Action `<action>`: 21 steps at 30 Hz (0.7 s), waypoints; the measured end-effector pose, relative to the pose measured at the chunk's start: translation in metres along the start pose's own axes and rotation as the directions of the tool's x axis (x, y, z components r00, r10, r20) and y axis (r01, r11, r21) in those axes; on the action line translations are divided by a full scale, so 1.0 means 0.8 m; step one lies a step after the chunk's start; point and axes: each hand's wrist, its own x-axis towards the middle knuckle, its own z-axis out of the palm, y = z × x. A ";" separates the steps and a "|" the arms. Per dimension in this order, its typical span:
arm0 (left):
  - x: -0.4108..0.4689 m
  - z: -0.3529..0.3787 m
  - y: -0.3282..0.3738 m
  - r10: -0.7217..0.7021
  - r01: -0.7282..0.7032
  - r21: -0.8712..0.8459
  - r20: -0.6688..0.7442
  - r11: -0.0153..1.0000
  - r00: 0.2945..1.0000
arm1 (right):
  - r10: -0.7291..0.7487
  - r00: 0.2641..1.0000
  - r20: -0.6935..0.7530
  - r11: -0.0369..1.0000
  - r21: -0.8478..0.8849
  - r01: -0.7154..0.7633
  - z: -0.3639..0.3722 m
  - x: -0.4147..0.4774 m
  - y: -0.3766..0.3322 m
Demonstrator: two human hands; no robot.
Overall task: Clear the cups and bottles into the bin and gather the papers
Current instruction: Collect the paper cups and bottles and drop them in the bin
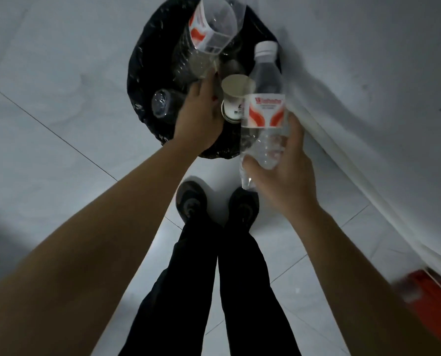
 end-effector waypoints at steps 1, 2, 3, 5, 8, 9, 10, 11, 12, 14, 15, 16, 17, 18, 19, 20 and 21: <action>-0.011 -0.013 -0.010 0.026 -0.024 0.025 -0.089 0.999 0.996 | -0.004 1.000 0.031 0.999 -0.045 0.006 0.005 0.016 -0.004; -0.022 -0.024 -0.021 0.052 -0.043 0.057 -0.166 0.997 0.985 | -0.010 0.998 0.057 0.997 -0.080 0.015 0.012 0.032 -0.007; -0.033 -0.033 -0.032 0.082 -0.062 0.096 -0.216 0.993 0.973 | -0.015 0.997 0.075 0.995 -0.099 0.022 0.019 0.048 -0.010; -0.054 -0.041 -0.052 0.148 -0.101 0.200 -0.239 0.975 0.960 | -0.034 0.996 0.078 0.994 -0.102 0.042 0.037 0.078 -0.016; -0.073 -0.038 -0.079 0.103 -0.052 0.279 -0.172 0.959 0.980 | -0.080 0.994 0.075 0.996 -0.043 0.084 0.065 0.110 -0.020; -0.075 -0.036 -0.087 0.058 -0.017 0.267 -0.144 0.964 0.988 | -0.084 0.993 0.088 0.996 -0.022 0.087 0.073 0.118 -0.021; -0.076 -0.033 -0.093 0.022 0.008 0.245 -0.122 0.969 0.992 | -0.084 0.991 0.104 0.996 -0.020 0.086 0.081 0.124 -0.022; -0.077 -0.031 -0.097 0.006 0.018 0.221 -0.109 0.975 0.994 | -0.074 0.989 0.125 0.996 -0.031 0.078 0.088 0.129 -0.022; -0.078 -0.029 -0.098 0.002 0.018 0.197 -0.102 0.980 0.995 | -0.059 0.987 0.151 0.997 -0.045 0.066 0.094 0.132 -0.020; -0.079 -0.028 -0.095 -0.007 0.022 0.150 -0.104 0.988 0.995 | -0.019 0.982 0.187 0.998 -0.056 0.030 0.099 0.133 -0.017; -0.081 -0.030 -0.091 -0.018 0.032 0.135 -0.107 0.990 0.994 | 0.002 0.982 0.190 0.998 -0.061 0.010 0.096 0.129 -0.017; -0.085 -0.033 -0.086 -0.037 0.051 0.123 -0.115 0.991 0.993 | 0.005 0.983 0.183 0.998 -0.067 0.007 0.092 0.122 -0.017; -0.091 -0.038 -0.081 -0.058 0.073 0.109 -0.132 0.991 0.990 | -0.001 0.985 0.170 0.996 -0.084 0.016 0.085 0.112 -0.019; -0.098 -0.046 -0.075 -0.078 0.093 0.091 -0.156 0.991 0.985 | -0.019 0.988 0.151 0.993 -0.112 0.036 0.075 0.099 -0.023; -0.108 -0.057 -0.067 -0.096 0.110 0.069 -0.179 0.992 0.979 | -0.037 0.991 0.131 0.987 -0.150 0.057 0.064 0.084 -0.028; -0.119 -0.070 -0.057 -0.114 0.124 0.042 -0.198 0.991 0.974 | -0.054 0.992 0.117 0.979 -0.188 0.075 0.052 0.067 -0.035; -0.133 -0.086 -0.045 -0.137 0.141 0.007 -0.206 0.990 0.969 | -0.055 0.991 0.119 0.970 -0.227 0.081 0.037 0.048 -0.043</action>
